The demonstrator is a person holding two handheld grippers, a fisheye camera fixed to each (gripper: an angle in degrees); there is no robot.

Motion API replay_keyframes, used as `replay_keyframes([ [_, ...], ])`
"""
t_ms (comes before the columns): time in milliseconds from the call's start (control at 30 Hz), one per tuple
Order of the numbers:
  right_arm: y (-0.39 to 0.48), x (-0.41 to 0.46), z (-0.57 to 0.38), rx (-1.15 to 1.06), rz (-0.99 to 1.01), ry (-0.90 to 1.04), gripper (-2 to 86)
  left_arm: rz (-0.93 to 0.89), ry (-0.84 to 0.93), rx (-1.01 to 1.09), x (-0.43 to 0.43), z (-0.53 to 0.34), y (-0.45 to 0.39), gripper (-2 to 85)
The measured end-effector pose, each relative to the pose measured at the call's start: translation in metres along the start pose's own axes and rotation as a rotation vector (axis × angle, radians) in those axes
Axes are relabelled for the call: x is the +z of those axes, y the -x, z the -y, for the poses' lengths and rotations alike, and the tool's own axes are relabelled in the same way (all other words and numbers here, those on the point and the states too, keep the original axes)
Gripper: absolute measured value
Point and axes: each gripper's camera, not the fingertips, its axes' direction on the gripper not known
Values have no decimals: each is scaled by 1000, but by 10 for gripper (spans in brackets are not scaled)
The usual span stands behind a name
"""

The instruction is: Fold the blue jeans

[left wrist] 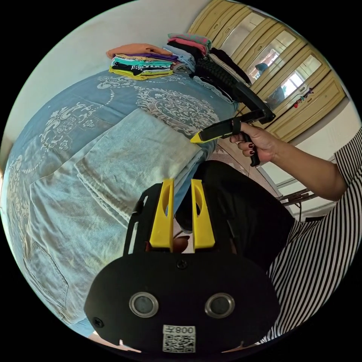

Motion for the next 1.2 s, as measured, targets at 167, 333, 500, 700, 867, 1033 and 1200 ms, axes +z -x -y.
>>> replay_keyframes([
  [167,-55,1,-5,70,187,23,80,56,30,110,16,33,-53,96],
  [333,-82,-6,-7,60,328,27,72,150,45,126,33,55,-91,126],
  [500,-93,-9,-8,45,389,25,68,320,108,116,51,68,-125,119],
  [700,-96,-14,-1,-4,395,36,58,309,78,77,34,64,-134,71],
  [867,-113,-37,21,16,386,-106,63,241,44,29,12,56,-133,64],
  [1033,-102,-15,80,-4,271,-48,97,249,26,31,-4,44,-137,63],
  [1200,-87,20,122,3,208,26,106,246,4,36,-26,27,-132,61],
])
